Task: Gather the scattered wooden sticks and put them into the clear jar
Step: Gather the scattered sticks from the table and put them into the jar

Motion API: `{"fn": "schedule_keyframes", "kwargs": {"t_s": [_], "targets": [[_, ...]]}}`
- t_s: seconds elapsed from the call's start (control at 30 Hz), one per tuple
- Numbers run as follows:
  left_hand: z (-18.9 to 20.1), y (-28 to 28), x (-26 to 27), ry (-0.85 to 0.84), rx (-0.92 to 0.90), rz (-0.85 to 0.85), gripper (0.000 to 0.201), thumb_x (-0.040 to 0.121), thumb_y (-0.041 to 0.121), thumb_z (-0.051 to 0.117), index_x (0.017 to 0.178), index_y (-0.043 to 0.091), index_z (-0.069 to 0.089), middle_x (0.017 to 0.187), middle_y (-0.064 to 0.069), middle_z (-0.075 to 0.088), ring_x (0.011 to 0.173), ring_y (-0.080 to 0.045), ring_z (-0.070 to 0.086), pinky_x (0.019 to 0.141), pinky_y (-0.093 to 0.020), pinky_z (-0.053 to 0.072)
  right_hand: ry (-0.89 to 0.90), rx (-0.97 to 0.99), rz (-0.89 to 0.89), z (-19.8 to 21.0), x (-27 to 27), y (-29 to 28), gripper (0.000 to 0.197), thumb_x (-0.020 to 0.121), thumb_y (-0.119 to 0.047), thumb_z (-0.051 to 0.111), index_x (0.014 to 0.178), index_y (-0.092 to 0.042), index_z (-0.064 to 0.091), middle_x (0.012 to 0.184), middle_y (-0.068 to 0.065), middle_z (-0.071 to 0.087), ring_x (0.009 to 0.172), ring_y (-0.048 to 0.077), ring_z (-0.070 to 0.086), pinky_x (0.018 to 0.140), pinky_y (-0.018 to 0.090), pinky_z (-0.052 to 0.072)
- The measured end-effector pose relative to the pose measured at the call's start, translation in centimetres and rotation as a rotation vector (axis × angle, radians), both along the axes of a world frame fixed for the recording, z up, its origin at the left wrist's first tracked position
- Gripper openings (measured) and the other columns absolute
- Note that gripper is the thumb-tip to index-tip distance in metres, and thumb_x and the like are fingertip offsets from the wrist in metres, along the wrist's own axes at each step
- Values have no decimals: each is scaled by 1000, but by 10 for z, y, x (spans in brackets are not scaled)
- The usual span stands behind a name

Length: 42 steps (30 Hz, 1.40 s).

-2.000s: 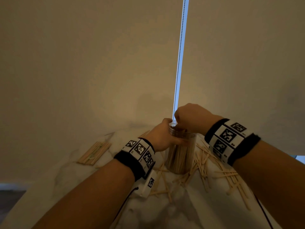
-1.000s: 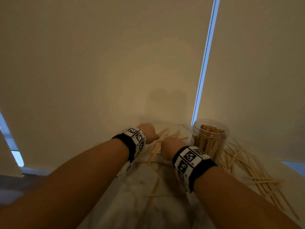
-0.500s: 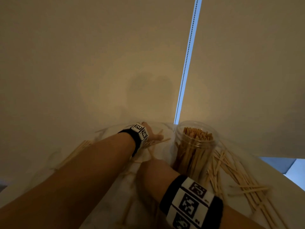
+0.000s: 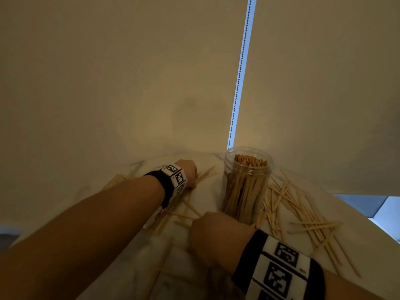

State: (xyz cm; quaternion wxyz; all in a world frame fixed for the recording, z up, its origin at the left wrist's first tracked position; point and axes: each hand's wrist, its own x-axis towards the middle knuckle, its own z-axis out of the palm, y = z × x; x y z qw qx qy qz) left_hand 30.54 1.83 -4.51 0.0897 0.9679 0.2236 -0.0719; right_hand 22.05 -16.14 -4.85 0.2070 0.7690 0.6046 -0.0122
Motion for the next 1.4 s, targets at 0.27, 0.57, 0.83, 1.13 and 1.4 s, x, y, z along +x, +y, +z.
{"fn": "schedule_keyframes", "kwargs": {"t_s": [0.27,0.57,0.83,1.13,1.4], "targets": [[-10,-27,-86,-95,-113,-18,47,86,24,79,126,11,59,123,-8,65,109,-26,63,89,-34,53,223,-80,-299,16,-41,-38,35,102,-27,48,120,-2,64,122,15,63,112,32,61,90,37,48],[-2,-33,-157,144,88,68,78,72,80,64,99,7,56,94,-8,59,85,-23,57,77,-35,47,288,26,-388,22,-64,-55,73,74,-63,74,123,-11,60,118,9,50,96,24,52,81,37,49],[-11,-39,-179,17,-55,19,51,90,44,70,58,13,46,54,-2,43,51,-18,40,56,-31,37,261,73,-372,23,-57,-55,47,83,-44,75,112,-8,65,105,7,65,96,24,62,71,29,48],[-5,-59,-180,62,-27,10,49,86,44,75,61,12,49,58,-3,48,58,-18,47,62,-31,41,236,36,-426,22,-45,-59,50,85,-44,73,120,-9,66,111,7,67,95,25,61,75,31,49],[4,-58,-188,110,-44,-2,42,85,44,77,73,6,61,68,-5,60,64,-20,56,65,-34,48,246,91,-461,20,-24,-68,36,87,-35,71,113,-10,71,109,8,70,100,26,65,86,36,56]]}}
